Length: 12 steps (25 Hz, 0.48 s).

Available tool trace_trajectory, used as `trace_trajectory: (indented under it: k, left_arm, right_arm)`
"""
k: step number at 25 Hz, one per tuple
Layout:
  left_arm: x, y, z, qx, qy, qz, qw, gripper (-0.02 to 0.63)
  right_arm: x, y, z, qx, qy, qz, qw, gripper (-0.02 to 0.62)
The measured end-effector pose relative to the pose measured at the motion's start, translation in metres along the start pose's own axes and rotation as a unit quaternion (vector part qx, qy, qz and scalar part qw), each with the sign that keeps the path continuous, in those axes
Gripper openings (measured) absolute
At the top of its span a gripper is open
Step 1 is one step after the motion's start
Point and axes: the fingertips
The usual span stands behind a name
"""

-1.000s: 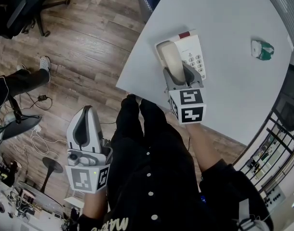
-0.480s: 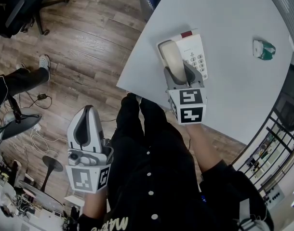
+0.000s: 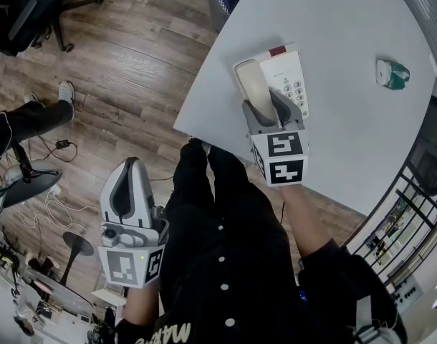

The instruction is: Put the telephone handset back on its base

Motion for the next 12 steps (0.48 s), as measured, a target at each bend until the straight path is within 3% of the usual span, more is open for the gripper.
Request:
trace_trajectory:
  k: [12]
  left_arm:
    - [-0.011,0.019,-0.004,-0.021,-0.012,0.02,0.9995,0.014]
  right_arm:
    - [-0.002,0.021,-0.033,-0.063,0.004,-0.023,0.998,0.25]
Point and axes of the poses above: the fingertips, and each gripper's own axes: z forward along the fingers, x to its left, y out of its top, and after that the axes turned 6 degrees about x, right-handed
